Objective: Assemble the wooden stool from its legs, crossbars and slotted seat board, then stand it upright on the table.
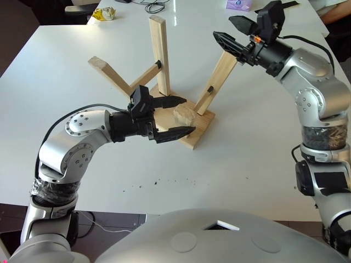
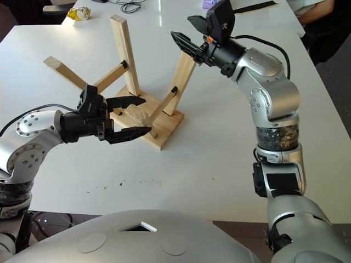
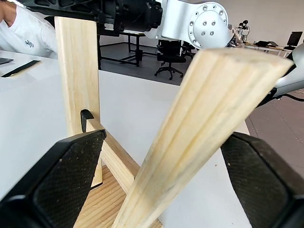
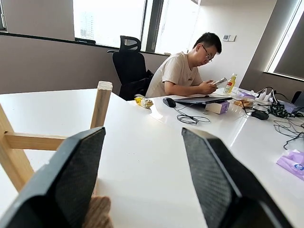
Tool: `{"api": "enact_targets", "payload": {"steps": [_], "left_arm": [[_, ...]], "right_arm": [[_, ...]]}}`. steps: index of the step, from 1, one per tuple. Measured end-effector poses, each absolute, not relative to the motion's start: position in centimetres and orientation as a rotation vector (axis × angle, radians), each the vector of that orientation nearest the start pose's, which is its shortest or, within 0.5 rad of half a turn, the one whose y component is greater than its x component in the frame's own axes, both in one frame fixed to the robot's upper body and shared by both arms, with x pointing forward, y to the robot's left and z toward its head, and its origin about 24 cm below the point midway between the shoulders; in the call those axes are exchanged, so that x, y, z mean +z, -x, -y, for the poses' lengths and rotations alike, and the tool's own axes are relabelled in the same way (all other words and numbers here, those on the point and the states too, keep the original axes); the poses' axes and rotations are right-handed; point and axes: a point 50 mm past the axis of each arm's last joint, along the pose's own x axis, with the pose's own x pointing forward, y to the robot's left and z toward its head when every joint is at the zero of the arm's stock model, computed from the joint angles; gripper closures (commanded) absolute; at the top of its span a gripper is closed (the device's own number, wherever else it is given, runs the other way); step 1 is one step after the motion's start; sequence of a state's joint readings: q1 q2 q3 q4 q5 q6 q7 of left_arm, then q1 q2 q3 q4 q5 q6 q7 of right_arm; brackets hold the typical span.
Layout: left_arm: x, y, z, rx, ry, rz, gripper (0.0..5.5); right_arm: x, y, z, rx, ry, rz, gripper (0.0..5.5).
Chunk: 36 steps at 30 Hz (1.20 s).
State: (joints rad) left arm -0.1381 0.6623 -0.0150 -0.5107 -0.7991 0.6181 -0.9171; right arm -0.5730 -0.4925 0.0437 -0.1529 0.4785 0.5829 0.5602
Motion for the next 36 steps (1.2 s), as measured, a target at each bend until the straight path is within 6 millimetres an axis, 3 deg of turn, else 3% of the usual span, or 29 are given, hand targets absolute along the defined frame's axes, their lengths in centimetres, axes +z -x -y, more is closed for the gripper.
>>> {"api": "enact_targets", "payload": {"steps": [7, 11, 13, 15, 18, 21, 29, 36], "left_arm": [[16.2, -21.7, -16.6, -1.294, 0.037, -0.084, 1.20], [16.3, -21.1, -22.1, -1.305, 0.020, -0.201, 1.20], [15.5, -21.0, -24.3, -1.290, 0.007, -0.279, 1.20], [14.2, -21.7, -26.9, -1.197, -0.062, -0.336, 1.20], [12.2, -23.3, -28.8, -1.052, -0.203, -0.363, 1.20], [10.4, -25.7, -29.2, -0.922, -0.372, -0.304, 1.20], [6.3, -28.6, -27.8, -0.935, -0.554, -0.264, 1.20], [6.1, -30.6, -27.3, -0.921, -0.575, -0.249, 1.20]], "right_arm": [[20.9, -30.5, 17.5, 0.688, -0.055, 0.052, 2.51], [23.4, -27.8, 21.5, 0.617, -0.132, 0.156, 2.51], [22.6, -26.5, 23.4, 0.569, -0.158, 0.122, 2.51], [19.9, -24.8, 24.5, 0.568, -0.138, -0.008, 2.51], [15.9, -22.4, 23.9, 0.648, -0.062, -0.199, 2.51], [13.1, -19.6, 21.0, 0.847, 0.002, -0.335, 2.51], [11.2, -17.5, 18.4, 1.018, 0.075, -0.390, 2.51], [10.4, -17.1, 17.5, 1.088, 0.083, -0.418, 2.51]]}}
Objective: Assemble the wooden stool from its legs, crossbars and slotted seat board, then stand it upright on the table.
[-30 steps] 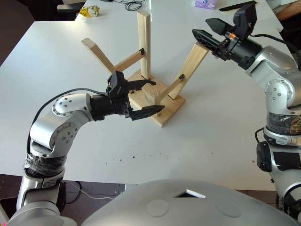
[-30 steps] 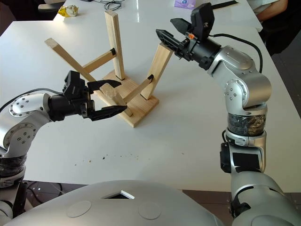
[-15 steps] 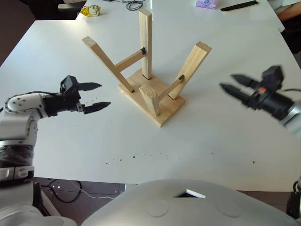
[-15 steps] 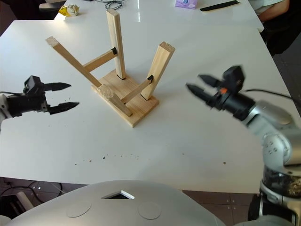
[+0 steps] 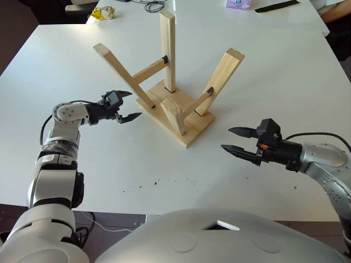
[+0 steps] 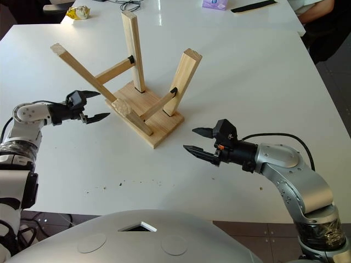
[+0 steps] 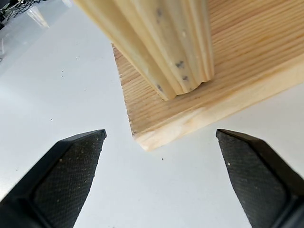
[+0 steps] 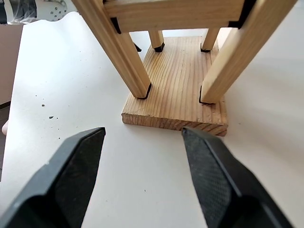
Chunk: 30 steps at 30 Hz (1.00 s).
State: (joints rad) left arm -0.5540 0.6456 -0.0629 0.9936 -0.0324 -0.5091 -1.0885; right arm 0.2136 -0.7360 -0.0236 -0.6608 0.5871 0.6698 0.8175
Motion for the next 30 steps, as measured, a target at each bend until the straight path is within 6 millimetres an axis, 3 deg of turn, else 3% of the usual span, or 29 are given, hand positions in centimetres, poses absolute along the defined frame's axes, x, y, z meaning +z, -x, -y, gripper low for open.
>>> {"api": "enact_targets", "payload": {"steps": [4, 7, 12, 23, 26, 30], "left_arm": [[6.5, -31.6, -25.6, -0.938, -0.531, -0.171, 1.20], [6.8, -31.6, -23.6, -1.050, -0.471, -0.090, 1.20], [6.1, -29.1, -22.2, -1.258, -0.391, -0.073, 1.20], [5.0, -24.0, -22.6, -1.350, -0.320, -0.178, 1.20], [5.3, -22.4, -22.7, -1.377, -0.314, -0.198, 1.20], [5.9, -21.7, -22.5, -1.382, -0.299, -0.206, 1.20]], "right_arm": [[10.0, -16.8, 16.8, 1.137, 0.078, -0.436, 2.51], [9.8, -16.7, 16.7, 1.151, 0.085, -0.450, 2.51], [9.7, -16.6, 16.9, 1.162, 0.085, -0.454, 2.51], [8.8, -17.0, 19.2, 1.078, 0.144, -0.495, 2.51], [8.6, -16.9, 19.4, 1.071, 0.146, -0.491, 2.51], [8.5, -16.7, 19.4, 1.075, 0.141, -0.488, 2.51]]}}
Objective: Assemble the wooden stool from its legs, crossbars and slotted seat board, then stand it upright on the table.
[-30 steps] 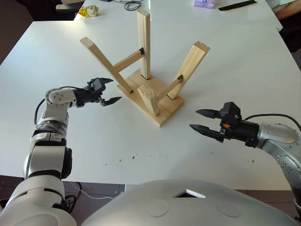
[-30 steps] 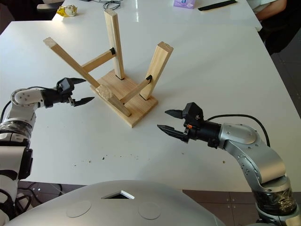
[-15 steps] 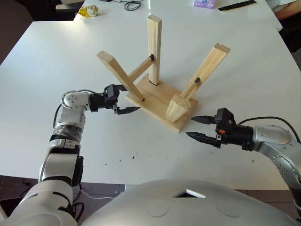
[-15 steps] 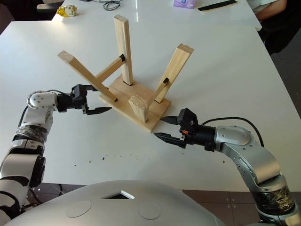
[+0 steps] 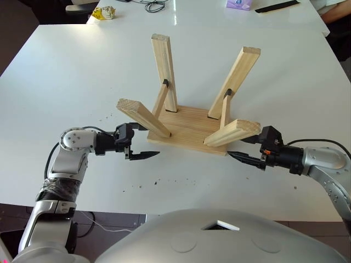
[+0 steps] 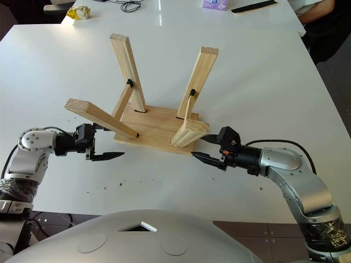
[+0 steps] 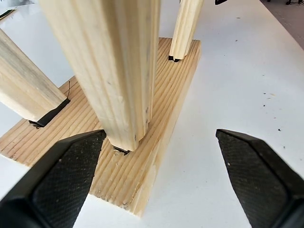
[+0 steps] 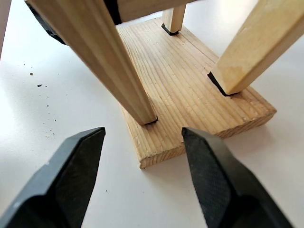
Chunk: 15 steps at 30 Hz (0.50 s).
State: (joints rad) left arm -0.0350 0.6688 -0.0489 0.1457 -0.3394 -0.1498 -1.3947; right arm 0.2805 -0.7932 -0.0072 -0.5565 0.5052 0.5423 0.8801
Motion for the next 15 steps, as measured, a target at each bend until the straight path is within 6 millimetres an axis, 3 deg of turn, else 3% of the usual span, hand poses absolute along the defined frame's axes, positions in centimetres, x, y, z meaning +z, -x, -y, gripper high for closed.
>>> {"api": "enact_targets", "payload": {"steps": [5, 10, 12, 15], "left_arm": [[6.6, -21.1, -22.8, -1.367, -0.269, -0.222, 1.20], [7.2, -19.1, -23.9, -1.383, -0.234, -0.291, 1.20], [7.8, -19.9, -24.9, -1.300, -0.239, -0.283, 1.20], [8.4, -23.3, -26.9, -1.079, -0.320, -0.240, 1.20]], "right_arm": [[8.0, -16.3, 19.7, 1.071, 0.165, -0.500, 2.51], [7.0, -16.1, 21.4, 0.998, 0.220, -0.542, 2.51], [6.8, -16.3, 22.2, 0.938, 0.253, -0.547, 2.51], [6.4, -16.2, 22.3, 0.896, 0.263, -0.539, 2.51]]}}
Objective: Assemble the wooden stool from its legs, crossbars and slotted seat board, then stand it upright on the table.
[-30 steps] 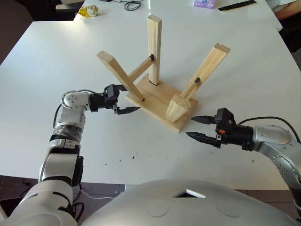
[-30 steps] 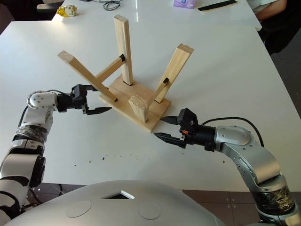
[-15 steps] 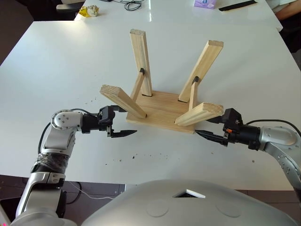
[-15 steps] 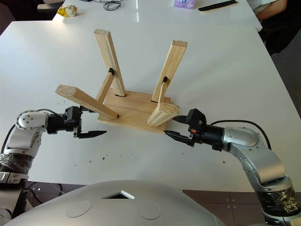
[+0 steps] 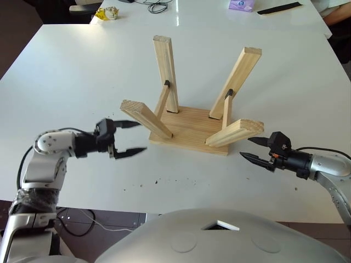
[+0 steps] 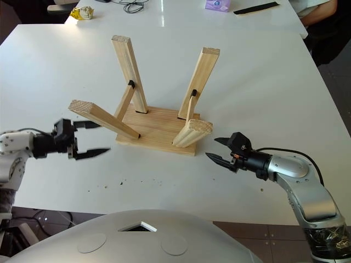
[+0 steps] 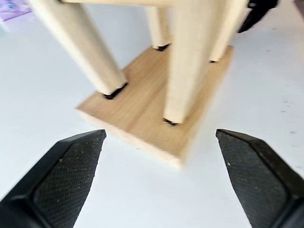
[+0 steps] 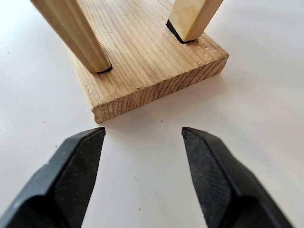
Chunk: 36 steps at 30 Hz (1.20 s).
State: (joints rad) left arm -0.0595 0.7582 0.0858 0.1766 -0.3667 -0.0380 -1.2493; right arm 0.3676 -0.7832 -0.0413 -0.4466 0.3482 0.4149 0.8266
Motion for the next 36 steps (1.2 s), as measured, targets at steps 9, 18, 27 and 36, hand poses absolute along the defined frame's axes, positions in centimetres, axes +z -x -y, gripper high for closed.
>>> {"api": "enact_targets", "payload": {"steps": [9, 18, 27, 36], "left_arm": [[5.9, -23.2, -27.6, -1.080, -0.411, -0.296, 2.17], [4.0, -22.8, -27.5, -1.126, -0.451, -0.363, 3.00], [3.2, -23.0, -25.6, -1.205, -0.499, -0.296, 3.19], [3.1, -21.9, -25.1, -1.262, -0.484, -0.305, 3.19]], "right_arm": [[5.4, -15.9, 21.3, 0.881, 0.258, -0.528, 3.38], [4.8, -16.4, 21.7, 0.805, 0.291, -0.533, 3.86], [4.0, -16.2, 20.7, 0.825, 0.284, -0.540, 4.04], [4.0, -15.7, 18.9, 0.873, 0.268, -0.534, 4.04]]}}
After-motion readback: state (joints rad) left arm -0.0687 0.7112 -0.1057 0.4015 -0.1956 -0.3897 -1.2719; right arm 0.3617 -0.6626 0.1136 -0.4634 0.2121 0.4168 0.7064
